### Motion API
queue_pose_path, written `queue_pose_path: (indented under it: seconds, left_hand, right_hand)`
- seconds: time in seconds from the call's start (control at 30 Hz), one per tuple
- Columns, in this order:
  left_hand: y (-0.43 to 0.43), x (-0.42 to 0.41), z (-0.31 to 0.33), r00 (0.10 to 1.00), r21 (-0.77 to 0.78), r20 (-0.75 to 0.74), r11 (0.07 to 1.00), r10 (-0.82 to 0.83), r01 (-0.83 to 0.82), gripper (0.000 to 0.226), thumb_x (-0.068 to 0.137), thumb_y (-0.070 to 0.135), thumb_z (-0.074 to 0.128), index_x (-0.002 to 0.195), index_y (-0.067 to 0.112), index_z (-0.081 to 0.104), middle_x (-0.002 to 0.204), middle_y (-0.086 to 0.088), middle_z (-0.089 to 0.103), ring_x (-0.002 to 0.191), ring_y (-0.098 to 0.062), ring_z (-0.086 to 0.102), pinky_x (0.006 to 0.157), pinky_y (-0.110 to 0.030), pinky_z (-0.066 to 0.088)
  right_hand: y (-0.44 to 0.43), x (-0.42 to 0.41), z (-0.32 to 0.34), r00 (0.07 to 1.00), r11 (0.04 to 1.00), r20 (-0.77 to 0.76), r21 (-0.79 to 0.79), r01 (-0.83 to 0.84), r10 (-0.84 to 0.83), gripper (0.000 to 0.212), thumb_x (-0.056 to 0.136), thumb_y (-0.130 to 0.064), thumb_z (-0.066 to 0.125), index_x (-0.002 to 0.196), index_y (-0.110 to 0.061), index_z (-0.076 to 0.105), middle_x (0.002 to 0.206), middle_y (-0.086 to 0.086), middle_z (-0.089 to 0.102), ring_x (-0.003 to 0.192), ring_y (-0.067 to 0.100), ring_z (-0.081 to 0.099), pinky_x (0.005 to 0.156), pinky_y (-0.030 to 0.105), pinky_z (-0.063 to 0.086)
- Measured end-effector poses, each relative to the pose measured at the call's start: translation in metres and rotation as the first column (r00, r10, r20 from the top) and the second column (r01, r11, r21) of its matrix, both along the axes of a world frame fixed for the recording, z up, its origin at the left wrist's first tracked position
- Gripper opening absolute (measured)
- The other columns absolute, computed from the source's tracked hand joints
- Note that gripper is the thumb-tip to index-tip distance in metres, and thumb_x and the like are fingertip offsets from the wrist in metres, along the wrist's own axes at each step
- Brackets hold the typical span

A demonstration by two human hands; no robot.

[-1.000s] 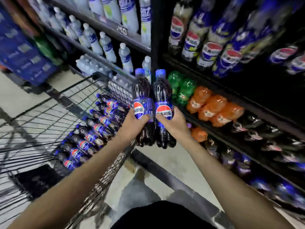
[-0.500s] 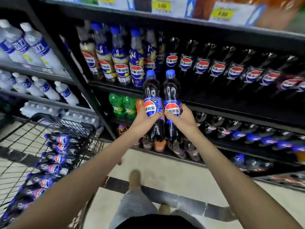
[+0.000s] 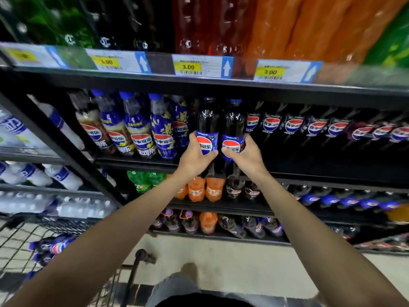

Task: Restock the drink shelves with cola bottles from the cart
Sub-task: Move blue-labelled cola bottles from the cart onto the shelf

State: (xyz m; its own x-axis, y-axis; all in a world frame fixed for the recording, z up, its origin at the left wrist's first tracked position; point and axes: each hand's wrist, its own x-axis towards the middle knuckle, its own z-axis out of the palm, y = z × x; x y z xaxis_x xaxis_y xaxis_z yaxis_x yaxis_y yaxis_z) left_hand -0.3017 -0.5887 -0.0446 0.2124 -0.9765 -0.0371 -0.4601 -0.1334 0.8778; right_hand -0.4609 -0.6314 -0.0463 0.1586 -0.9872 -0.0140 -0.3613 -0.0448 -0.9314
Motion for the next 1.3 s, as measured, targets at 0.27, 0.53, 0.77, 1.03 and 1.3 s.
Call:
queue_pose_path:
  seconds: [0.27, 0.53, 0.77, 1.03, 1.3]
  left_hand:
    - [-0.02, 0.011, -0.019, 0.997, -0.081, 0.073, 0.996, 0.039, -0.033, 0.08, 0.086, 0.015, 0.071, 0.144, 0.0, 0.018, 0.139, -0.015, 0.041, 0.134, -0.026, 0.034, 0.111, -0.035, 0.032]
    - [-0.027, 0.012, -0.03, 0.989, -0.146, 0.127, 0.988, 0.07, -0.051, 0.075, 0.084, 0.019, 0.073, 0.141, 0.002, 0.027, 0.139, -0.014, 0.035, 0.133, -0.024, 0.03, 0.11, -0.032, 0.029]
    - [-0.013, 0.001, -0.033, 0.98, -0.14, 0.107, 0.978, 0.17, -0.155, 0.074, 0.083, 0.013, 0.072, 0.14, 0.002, 0.026, 0.139, -0.013, 0.031, 0.132, -0.024, 0.028, 0.108, -0.033, 0.03]
    - [-0.017, -0.005, -0.035, 0.923, -0.013, 0.213, 0.945, 0.321, -0.326, 0.052, 0.09, 0.024, 0.066, 0.13, 0.006, 0.038, 0.131, -0.011, 0.039, 0.119, -0.027, 0.048, 0.08, -0.039, 0.047]
    - [-0.035, 0.003, -0.033, 0.908, 0.019, 0.219, 0.928, 0.358, -0.371, 0.05, 0.091, 0.024, 0.064, 0.129, 0.003, 0.039, 0.133, -0.013, 0.043, 0.11, -0.033, 0.056, 0.075, -0.038, 0.047]
  right_hand:
    - [-0.016, 0.019, -0.011, 0.998, 0.998, 0.056, -0.048, 0.042, -0.039, 0.051, 0.075, -0.01, 0.081, 0.115, -0.021, 0.051, 0.095, -0.019, 0.06, 0.083, -0.011, 0.058, 0.066, 0.0, 0.042]
    - [-0.024, 0.024, -0.017, 0.999, 0.997, 0.045, -0.073, 0.029, -0.026, 0.057, 0.08, -0.013, 0.077, 0.128, -0.019, 0.047, 0.105, -0.017, 0.059, 0.094, -0.008, 0.057, 0.072, 0.001, 0.044]
    - [-0.017, 0.019, -0.031, 0.999, 0.999, 0.012, -0.007, -0.037, 0.037, 0.064, 0.081, -0.007, 0.074, 0.134, -0.015, 0.04, 0.117, -0.008, 0.056, 0.108, 0.003, 0.056, 0.083, 0.008, 0.044]
    - [-0.02, 0.02, -0.044, 0.991, 1.0, -0.136, 0.005, 0.004, -0.003, 0.05, 0.086, -0.017, 0.072, 0.13, -0.011, 0.049, 0.11, -0.008, 0.055, 0.105, 0.008, 0.052, 0.088, 0.022, 0.039]
    - [-0.033, 0.034, -0.044, 0.989, 0.999, -0.143, -0.014, 0.032, -0.034, 0.053, 0.087, -0.02, 0.071, 0.134, -0.013, 0.049, 0.126, 0.004, 0.059, 0.118, 0.017, 0.054, 0.094, 0.025, 0.041]
